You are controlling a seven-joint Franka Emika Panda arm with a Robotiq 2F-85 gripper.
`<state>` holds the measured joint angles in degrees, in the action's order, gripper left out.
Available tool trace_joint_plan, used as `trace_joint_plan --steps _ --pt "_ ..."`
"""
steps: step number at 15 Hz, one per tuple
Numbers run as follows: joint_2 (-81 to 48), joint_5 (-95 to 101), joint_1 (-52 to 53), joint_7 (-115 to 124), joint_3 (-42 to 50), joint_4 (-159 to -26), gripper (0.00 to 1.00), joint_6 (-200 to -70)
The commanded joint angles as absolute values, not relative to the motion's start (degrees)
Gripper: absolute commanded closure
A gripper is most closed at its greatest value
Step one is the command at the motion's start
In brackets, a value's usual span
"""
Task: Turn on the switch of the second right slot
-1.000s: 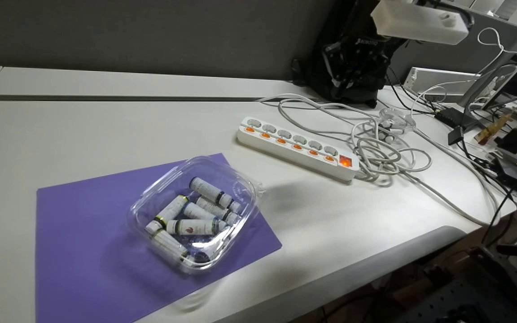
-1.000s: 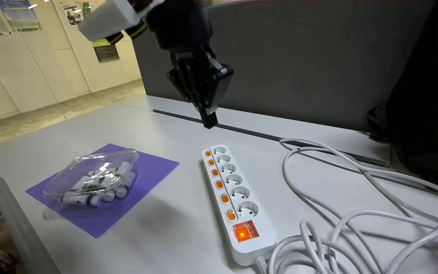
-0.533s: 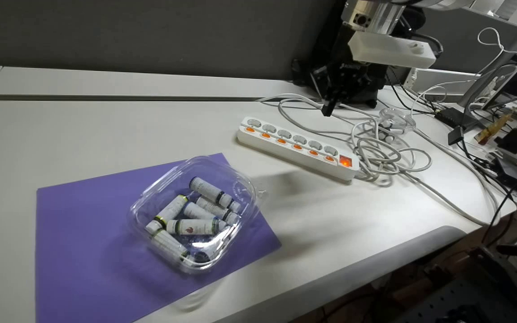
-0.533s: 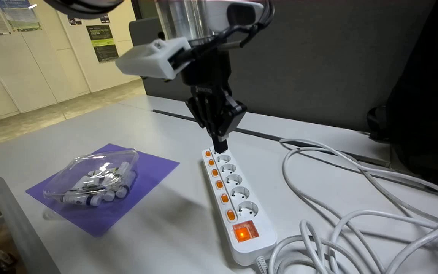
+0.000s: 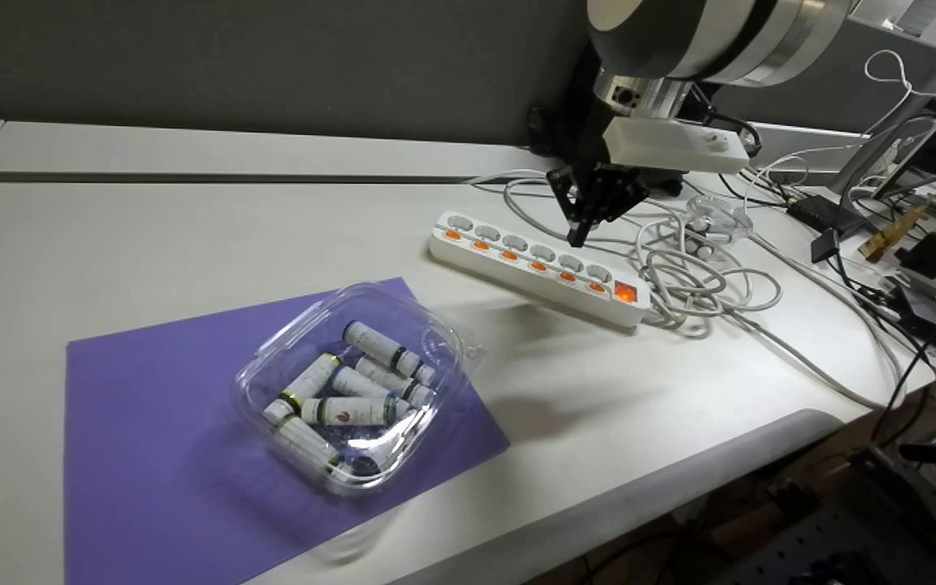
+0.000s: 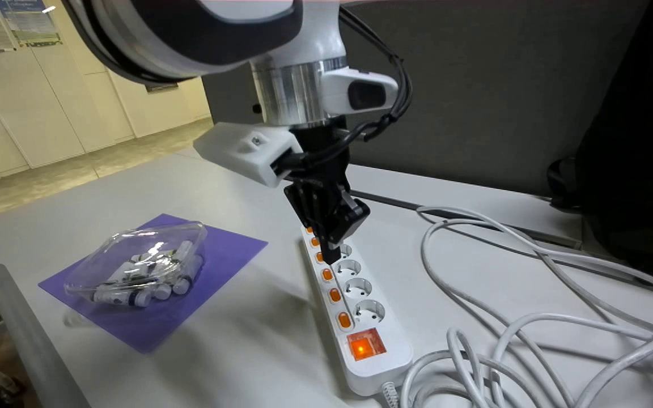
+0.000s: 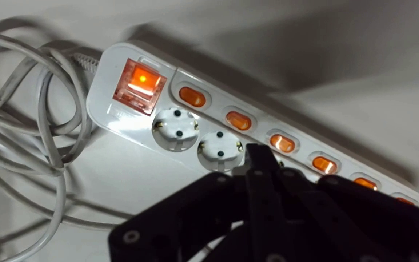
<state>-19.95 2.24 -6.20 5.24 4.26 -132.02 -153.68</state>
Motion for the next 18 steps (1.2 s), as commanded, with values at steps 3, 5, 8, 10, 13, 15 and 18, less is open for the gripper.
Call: trace_joint_plan --steps 3,5,8,10,13,15,18 --pt "-23.22 1.62 -5.27 5.20 5.21 -131.68 1.00 -158.76" --pt "-24.26 1.36 -5.38 4.97 5.10 -131.72 1.00 -159.55" --pt "-25.30 1.12 -5.47 4.83 5.05 -131.87 1.00 -160.32" --pt "-25.69 0.89 -5.56 4.77 4.97 -131.97 1.00 -160.80" --pt "-25.41 0.91 -5.44 4.89 5.16 -132.59 1.00 -161.10" --pt "-25.35 0.96 -5.37 4.99 5.35 -132.76 1.00 -161.55" --pt "-25.92 0.76 -5.39 5.01 5.49 -132.55 1.00 -161.82"
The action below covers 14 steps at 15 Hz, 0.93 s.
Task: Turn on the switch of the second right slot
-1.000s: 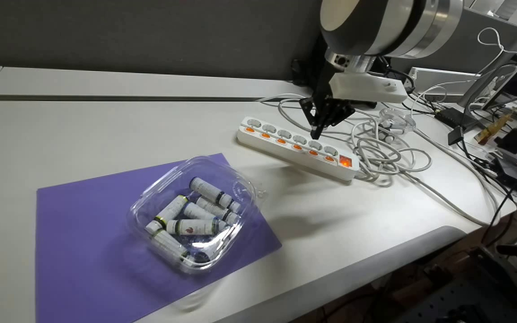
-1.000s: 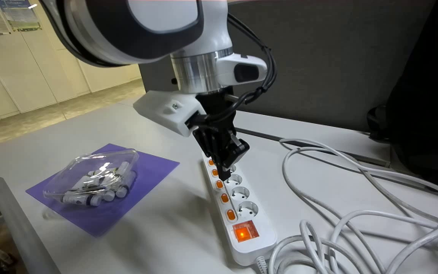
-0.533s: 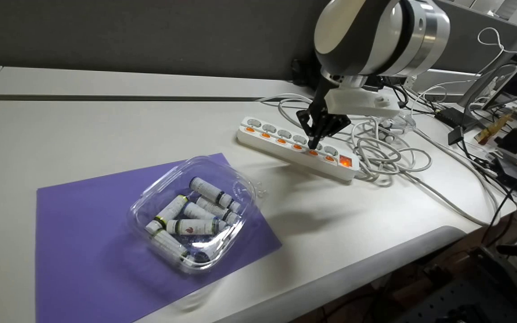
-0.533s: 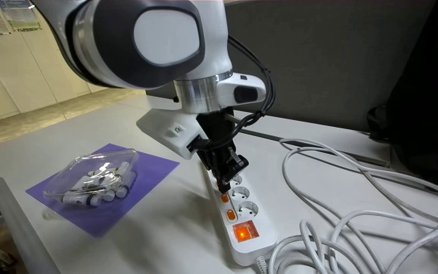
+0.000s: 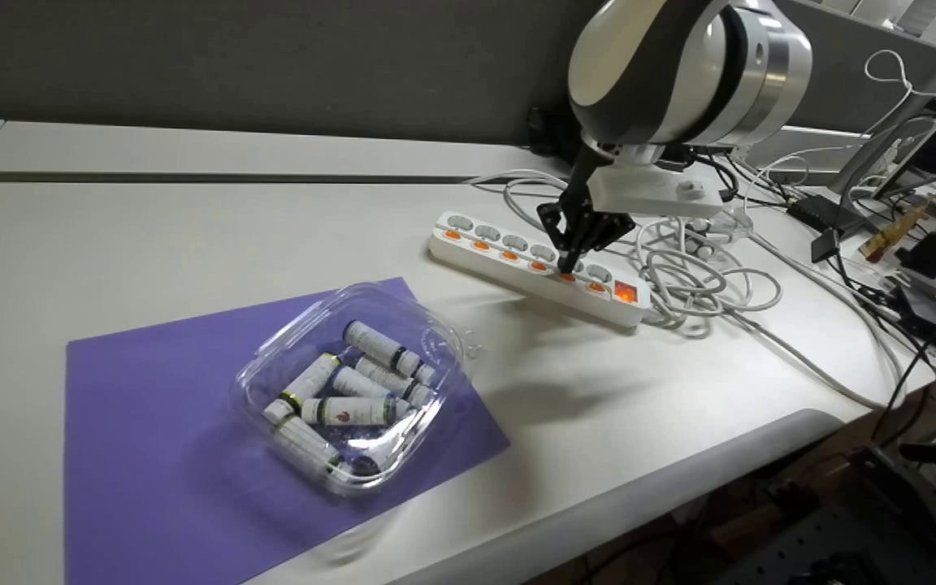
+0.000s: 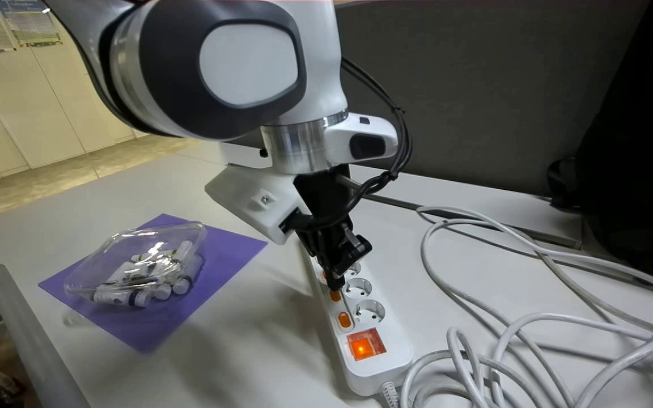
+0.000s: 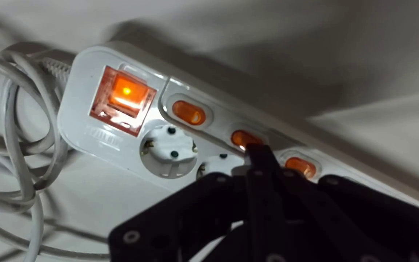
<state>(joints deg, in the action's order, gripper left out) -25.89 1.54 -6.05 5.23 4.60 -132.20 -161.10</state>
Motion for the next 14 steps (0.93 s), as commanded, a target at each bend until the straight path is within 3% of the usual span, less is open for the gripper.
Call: trace_joint_plan --steps 1,9,14 --pt "-26.10 0.72 -5.32 5.09 5.63 -132.51 1.00 -161.90" --pt "-28.66 2.91 -2.47 6.95 8.55 -131.68 1.00 -164.40" --pt "-32.50 6.88 5.19 10.78 15.23 -131.15 1.00 -169.26"
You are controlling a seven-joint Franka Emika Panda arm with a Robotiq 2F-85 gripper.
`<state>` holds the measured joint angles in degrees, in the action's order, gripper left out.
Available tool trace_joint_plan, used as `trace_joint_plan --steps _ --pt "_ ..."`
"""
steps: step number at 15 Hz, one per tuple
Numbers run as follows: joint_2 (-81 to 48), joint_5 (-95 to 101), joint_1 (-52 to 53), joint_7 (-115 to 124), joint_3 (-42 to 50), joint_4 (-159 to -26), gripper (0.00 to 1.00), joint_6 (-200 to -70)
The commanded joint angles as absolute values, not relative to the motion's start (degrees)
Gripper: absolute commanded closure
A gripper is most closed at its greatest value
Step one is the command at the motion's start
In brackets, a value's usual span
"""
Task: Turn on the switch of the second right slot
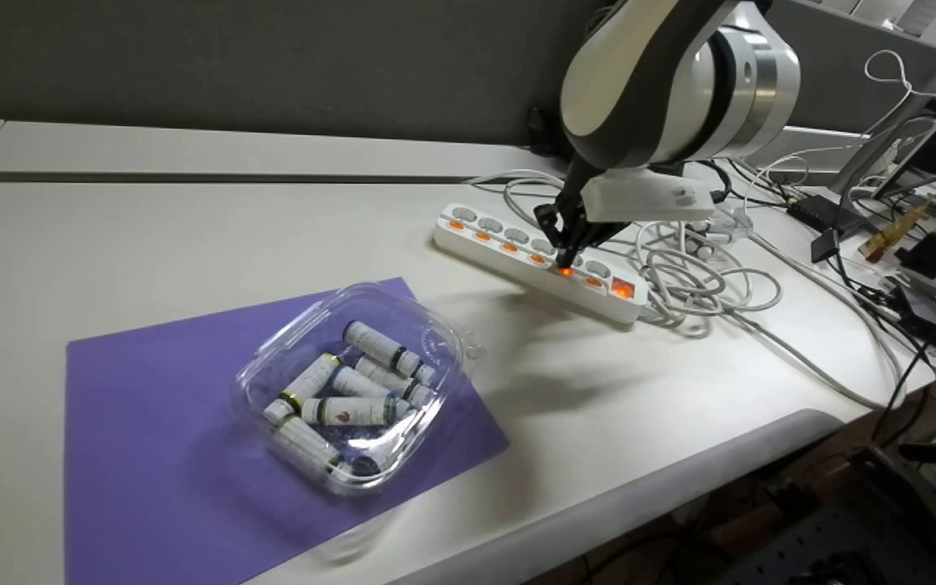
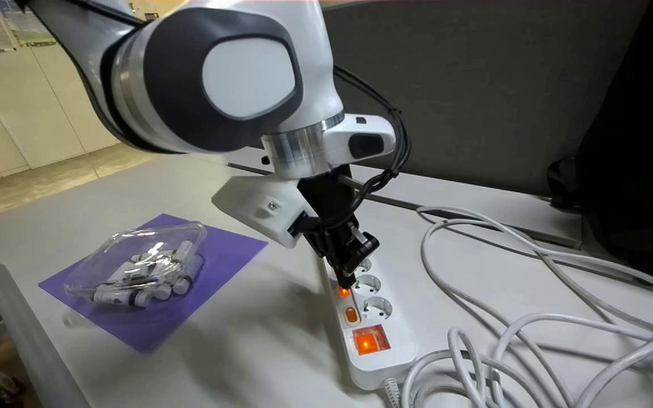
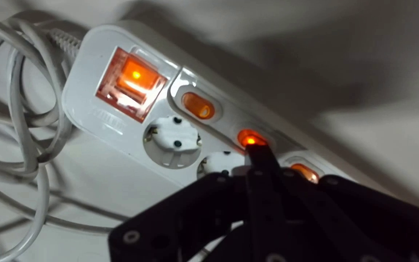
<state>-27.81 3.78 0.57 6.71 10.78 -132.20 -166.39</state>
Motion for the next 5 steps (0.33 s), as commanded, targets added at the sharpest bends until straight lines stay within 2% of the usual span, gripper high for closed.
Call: trace_joint_plan --steps 1,5 --pt "-33.30 8.06 7.34 11.60 17.10 -130.96 1.00 -169.28" --pt "-31.35 6.34 5.89 8.71 14.25 -130.97 1.00 -163.87"
